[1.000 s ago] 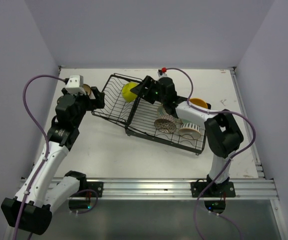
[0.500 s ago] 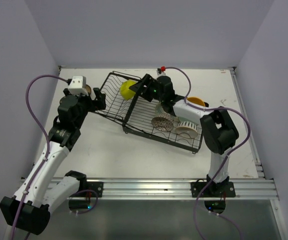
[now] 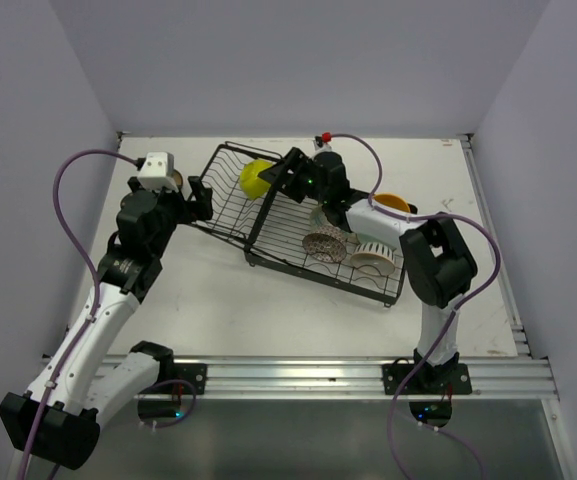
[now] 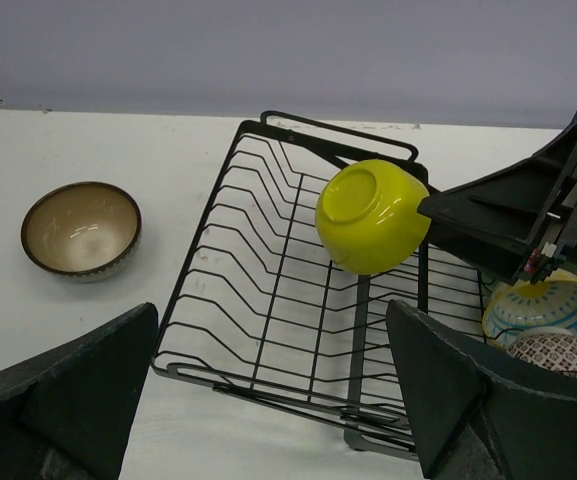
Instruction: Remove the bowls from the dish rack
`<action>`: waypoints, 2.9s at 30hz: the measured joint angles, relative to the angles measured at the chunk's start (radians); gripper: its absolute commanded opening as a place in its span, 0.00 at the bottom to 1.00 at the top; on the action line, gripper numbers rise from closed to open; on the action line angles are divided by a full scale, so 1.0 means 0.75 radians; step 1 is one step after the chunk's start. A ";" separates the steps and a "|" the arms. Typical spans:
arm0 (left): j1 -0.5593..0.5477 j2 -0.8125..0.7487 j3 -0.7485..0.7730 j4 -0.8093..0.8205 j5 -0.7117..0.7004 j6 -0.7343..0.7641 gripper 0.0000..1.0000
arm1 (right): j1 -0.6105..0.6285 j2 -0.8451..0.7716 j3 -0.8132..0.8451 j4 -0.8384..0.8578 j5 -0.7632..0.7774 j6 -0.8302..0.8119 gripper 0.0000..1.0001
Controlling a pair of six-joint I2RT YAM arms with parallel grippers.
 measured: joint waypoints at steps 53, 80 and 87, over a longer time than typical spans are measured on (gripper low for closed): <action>-0.035 0.000 0.009 -0.009 -0.004 0.005 1.00 | 0.047 0.290 0.302 0.199 -0.075 0.206 0.30; -0.059 -0.004 0.009 -0.009 -0.005 0.025 1.00 | 0.079 0.329 0.881 -0.709 0.164 -0.402 0.47; -0.060 -0.005 0.009 -0.009 -0.004 0.024 1.00 | 0.079 0.362 1.208 -1.045 0.328 -0.643 0.50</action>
